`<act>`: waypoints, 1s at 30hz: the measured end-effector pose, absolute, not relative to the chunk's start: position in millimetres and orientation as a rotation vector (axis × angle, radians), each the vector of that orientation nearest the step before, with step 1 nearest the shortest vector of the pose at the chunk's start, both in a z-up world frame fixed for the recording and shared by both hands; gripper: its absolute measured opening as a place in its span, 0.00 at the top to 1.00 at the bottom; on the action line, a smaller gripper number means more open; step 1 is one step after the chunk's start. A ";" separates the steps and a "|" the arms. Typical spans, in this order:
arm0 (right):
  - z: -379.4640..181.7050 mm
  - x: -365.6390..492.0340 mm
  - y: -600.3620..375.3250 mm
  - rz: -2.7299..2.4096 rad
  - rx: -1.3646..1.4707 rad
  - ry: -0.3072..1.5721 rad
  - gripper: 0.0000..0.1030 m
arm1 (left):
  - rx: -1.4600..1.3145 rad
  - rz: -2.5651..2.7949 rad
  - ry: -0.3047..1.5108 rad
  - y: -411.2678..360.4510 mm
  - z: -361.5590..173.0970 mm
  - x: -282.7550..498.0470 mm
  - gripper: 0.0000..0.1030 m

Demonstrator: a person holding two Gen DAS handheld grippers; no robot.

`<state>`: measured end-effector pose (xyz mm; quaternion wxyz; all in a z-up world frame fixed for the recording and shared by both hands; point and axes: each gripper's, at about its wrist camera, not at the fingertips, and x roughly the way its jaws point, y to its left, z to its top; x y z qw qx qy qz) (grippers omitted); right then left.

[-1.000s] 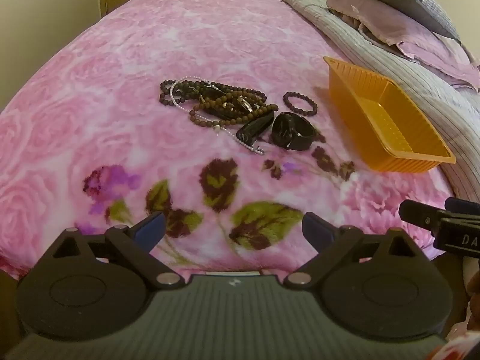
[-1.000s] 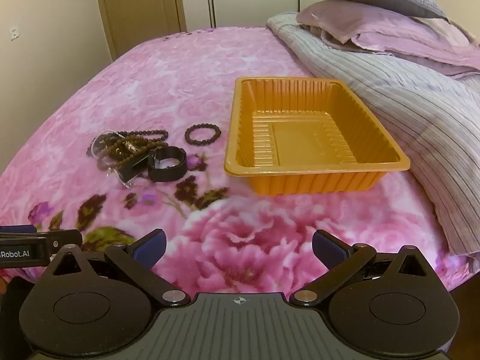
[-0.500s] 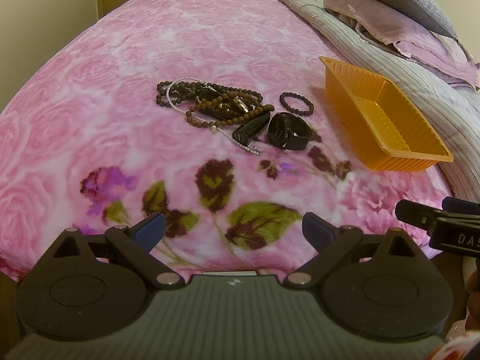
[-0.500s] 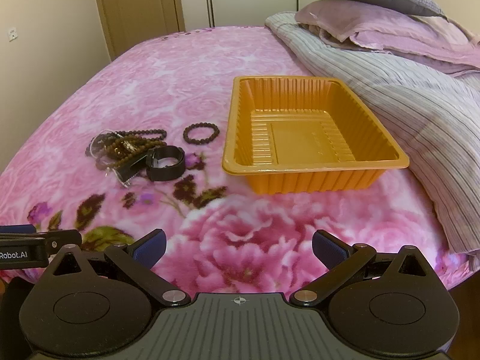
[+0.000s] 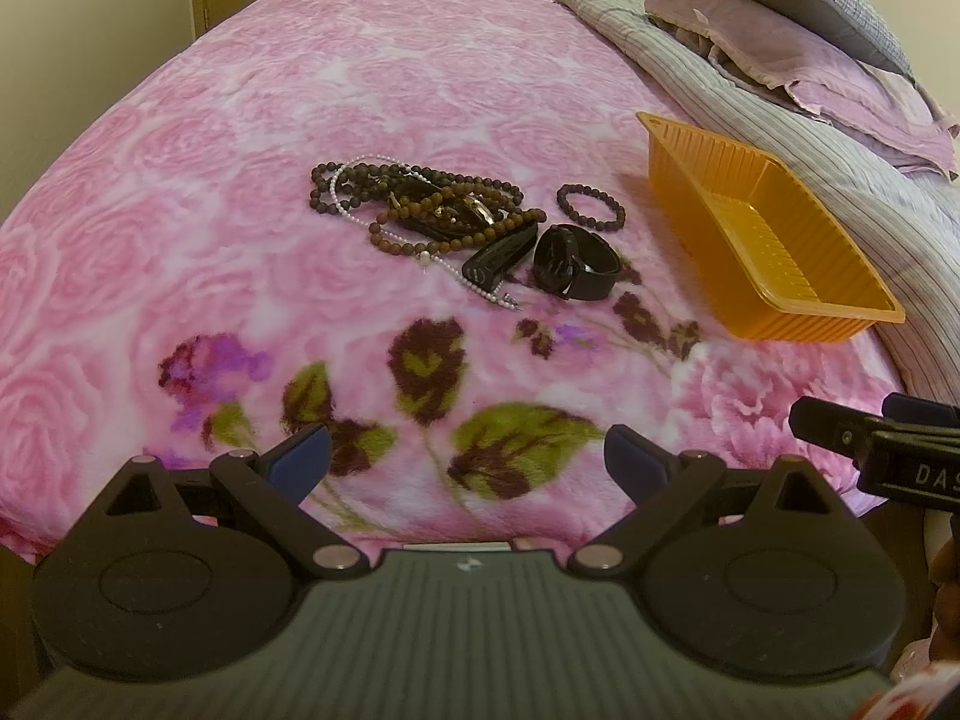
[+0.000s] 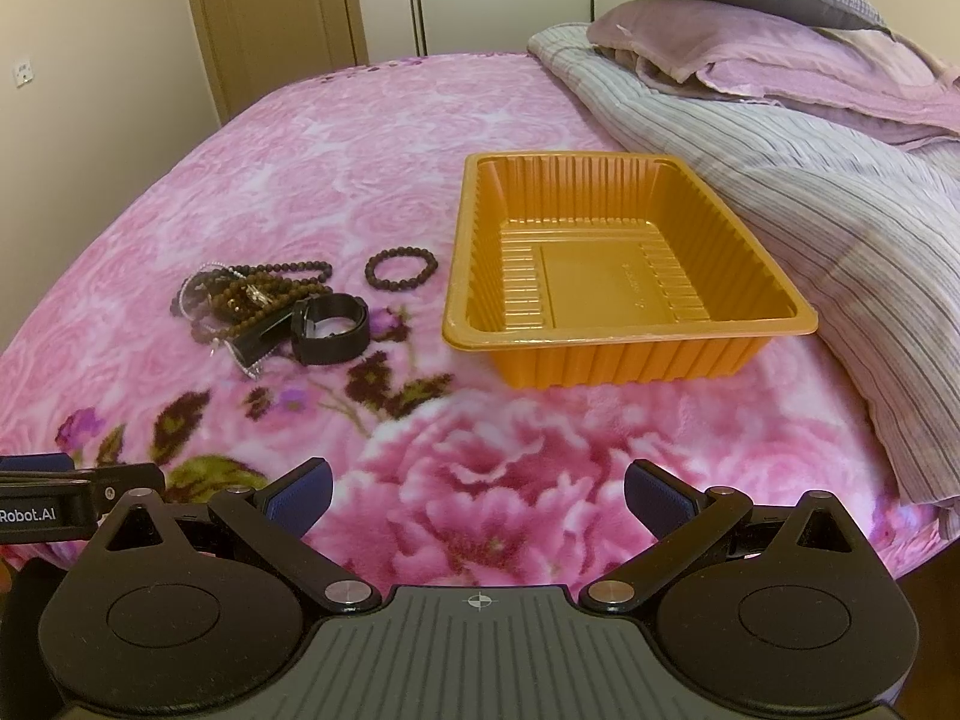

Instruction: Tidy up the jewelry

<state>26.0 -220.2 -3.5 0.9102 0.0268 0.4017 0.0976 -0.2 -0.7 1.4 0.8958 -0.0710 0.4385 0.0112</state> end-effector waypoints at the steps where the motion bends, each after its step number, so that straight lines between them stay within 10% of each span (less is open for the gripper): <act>1: -3.5 25.9 -220.4 0.202 0.056 0.828 0.00 | -0.147 0.023 0.909 -0.7 1.4 -0.2 0.06; 30: -3.4 26.0 -219.2 0.201 0.059 0.828 0.00 | -0.147 0.017 0.908 -3.1 3.7 1.9 0.06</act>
